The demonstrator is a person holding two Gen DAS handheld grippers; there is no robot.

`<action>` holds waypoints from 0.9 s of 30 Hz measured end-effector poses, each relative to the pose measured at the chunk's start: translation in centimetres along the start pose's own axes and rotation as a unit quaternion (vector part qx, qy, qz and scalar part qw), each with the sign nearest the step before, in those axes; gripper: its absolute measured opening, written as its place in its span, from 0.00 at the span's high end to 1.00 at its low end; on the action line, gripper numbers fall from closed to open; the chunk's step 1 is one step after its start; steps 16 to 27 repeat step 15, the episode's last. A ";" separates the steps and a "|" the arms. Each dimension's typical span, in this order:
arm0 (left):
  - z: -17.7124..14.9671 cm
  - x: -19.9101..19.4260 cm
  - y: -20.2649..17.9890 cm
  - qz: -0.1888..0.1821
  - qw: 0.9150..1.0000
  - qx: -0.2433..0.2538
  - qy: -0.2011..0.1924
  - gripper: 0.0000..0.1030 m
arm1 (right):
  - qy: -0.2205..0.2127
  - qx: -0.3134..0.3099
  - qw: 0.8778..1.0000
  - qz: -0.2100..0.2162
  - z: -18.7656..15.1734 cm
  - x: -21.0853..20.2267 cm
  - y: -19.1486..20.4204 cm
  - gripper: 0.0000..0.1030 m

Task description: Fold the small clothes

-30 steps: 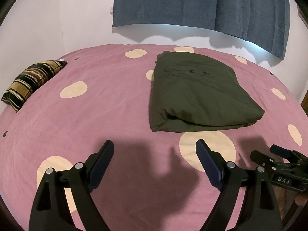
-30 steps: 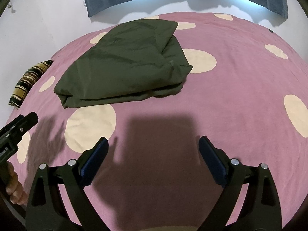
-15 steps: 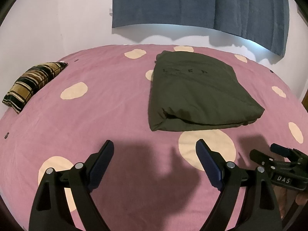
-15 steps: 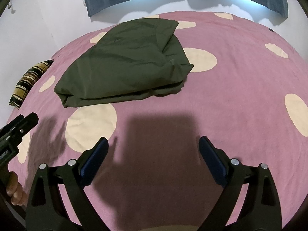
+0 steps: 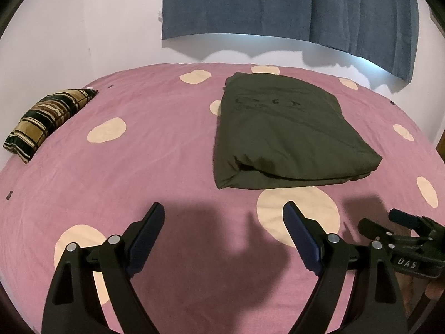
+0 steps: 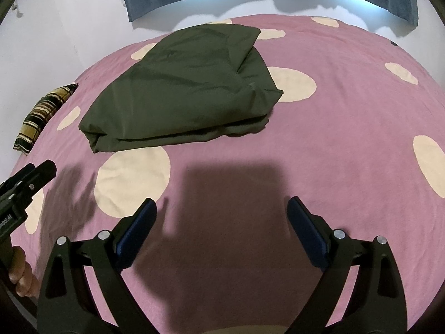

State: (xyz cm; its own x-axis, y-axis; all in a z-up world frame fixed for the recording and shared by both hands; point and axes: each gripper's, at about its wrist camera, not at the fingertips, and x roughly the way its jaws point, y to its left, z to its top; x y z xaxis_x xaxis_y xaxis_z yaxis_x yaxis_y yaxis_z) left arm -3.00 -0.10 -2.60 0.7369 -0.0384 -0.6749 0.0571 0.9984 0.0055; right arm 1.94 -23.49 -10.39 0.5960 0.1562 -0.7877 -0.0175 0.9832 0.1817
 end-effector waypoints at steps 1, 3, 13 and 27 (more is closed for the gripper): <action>0.1 -0.1 0.0 -0.006 1.000 -0.003 -0.003 0.14 | 0.000 0.000 1.000 0.001 0.0 0.0 0.0 0.08; 0.3 -0.7 0.1 -0.009 1.000 -0.011 -0.017 0.13 | 0.001 0.000 1.000 0.002 0.0 0.1 0.0 0.08; 7.0 -0.2 5.0 -0.012 0.997 -0.037 -0.062 0.13 | -0.046 0.041 0.997 0.052 3.5 -3.9 -2.8 0.06; 9.6 3.1 7.3 0.034 0.997 -0.048 -0.057 0.13 | -0.070 0.042 0.996 0.035 5.9 -4.5 -4.7 0.02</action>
